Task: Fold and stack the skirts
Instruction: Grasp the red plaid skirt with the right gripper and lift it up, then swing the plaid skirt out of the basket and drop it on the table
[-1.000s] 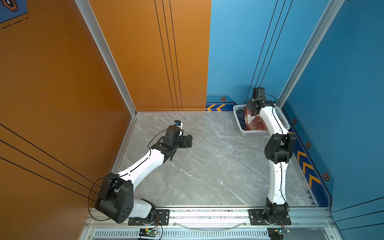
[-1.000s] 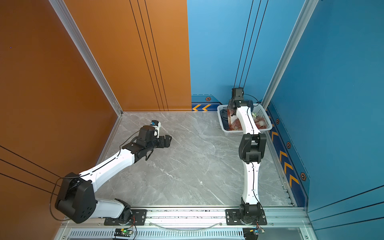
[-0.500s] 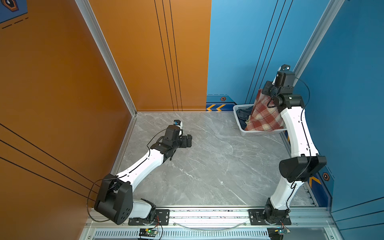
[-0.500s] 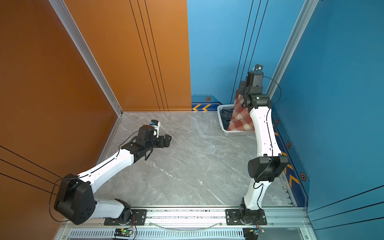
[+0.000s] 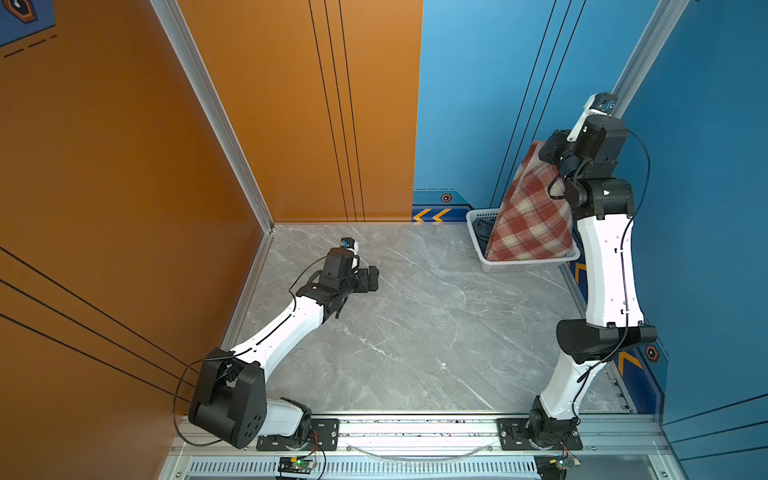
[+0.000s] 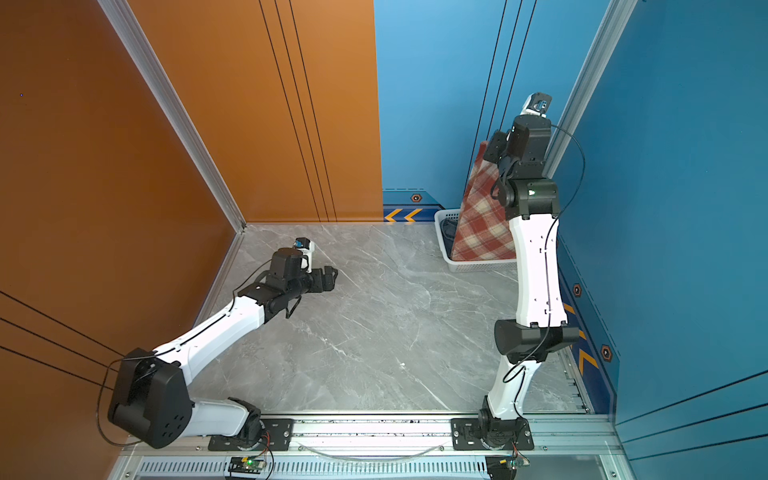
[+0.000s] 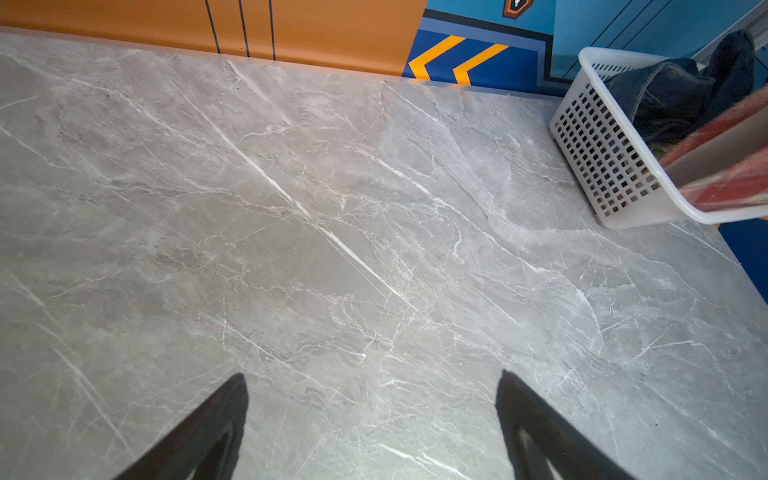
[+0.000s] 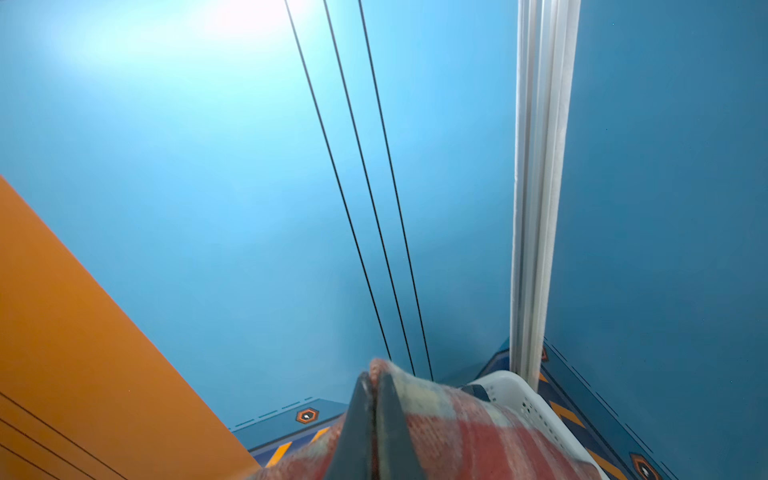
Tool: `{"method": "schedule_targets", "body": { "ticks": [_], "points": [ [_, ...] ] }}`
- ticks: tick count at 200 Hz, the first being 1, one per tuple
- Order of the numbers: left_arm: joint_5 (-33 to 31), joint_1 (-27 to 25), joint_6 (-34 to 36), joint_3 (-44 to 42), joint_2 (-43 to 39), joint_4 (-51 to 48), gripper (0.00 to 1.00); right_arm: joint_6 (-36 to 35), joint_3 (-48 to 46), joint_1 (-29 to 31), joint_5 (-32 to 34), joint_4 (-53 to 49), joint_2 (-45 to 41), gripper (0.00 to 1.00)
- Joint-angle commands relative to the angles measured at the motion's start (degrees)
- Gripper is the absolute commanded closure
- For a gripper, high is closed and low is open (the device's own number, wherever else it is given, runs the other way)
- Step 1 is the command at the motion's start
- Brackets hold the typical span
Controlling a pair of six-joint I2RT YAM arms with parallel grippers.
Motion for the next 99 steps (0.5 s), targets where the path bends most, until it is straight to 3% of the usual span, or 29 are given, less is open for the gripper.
{"method": "schedule_targets", "body": {
  "ticks": [1,99],
  "points": [
    [2.52,1.7,-1.76,2.19,1.36,-1.1,0.06,-0.49,1.79,2.49,-0.55,5.75,-3.56,1.0],
    [8.15,8.3,-8.01,1.22,3.48,2.03,0.09,-10.36,3.66,22.28,1.3,15.27,-8.11,1.0]
  ]
}}
